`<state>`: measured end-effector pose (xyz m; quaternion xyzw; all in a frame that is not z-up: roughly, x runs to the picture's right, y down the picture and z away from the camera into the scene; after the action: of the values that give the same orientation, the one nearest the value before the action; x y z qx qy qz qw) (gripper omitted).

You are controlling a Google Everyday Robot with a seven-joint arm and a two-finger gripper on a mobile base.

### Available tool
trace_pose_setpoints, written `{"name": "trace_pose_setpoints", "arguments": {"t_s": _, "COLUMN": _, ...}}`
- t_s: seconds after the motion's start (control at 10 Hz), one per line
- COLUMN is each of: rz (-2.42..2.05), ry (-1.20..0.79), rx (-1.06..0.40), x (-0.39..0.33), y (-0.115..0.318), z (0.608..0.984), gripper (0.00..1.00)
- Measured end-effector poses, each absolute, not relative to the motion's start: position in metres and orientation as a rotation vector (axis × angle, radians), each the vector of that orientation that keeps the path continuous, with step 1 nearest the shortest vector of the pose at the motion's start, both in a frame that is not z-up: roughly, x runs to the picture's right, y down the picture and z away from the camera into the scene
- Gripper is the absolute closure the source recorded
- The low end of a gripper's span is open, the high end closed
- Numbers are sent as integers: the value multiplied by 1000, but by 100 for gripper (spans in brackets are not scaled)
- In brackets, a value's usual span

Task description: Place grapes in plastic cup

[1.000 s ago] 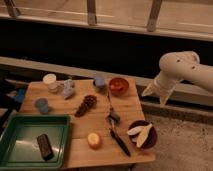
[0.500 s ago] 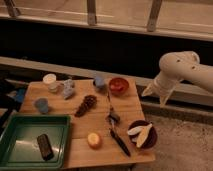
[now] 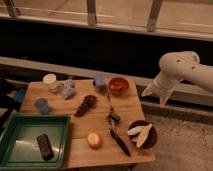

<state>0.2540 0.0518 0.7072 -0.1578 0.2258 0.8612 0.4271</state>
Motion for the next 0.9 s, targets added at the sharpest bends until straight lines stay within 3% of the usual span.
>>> {"name": "trace_pose_setpoints", "arguments": {"t_s": 0.4, "rz": 2143, "ry": 529, "rx": -423, "x": 235, "y": 46, "z": 711, "gripper": 33}}
{"name": "trace_pose_setpoints", "arguments": {"t_s": 0.9, "rz": 2056, "ry": 407, "rx": -539, "x": 137, "y": 28, "z": 720, "gripper": 33}}
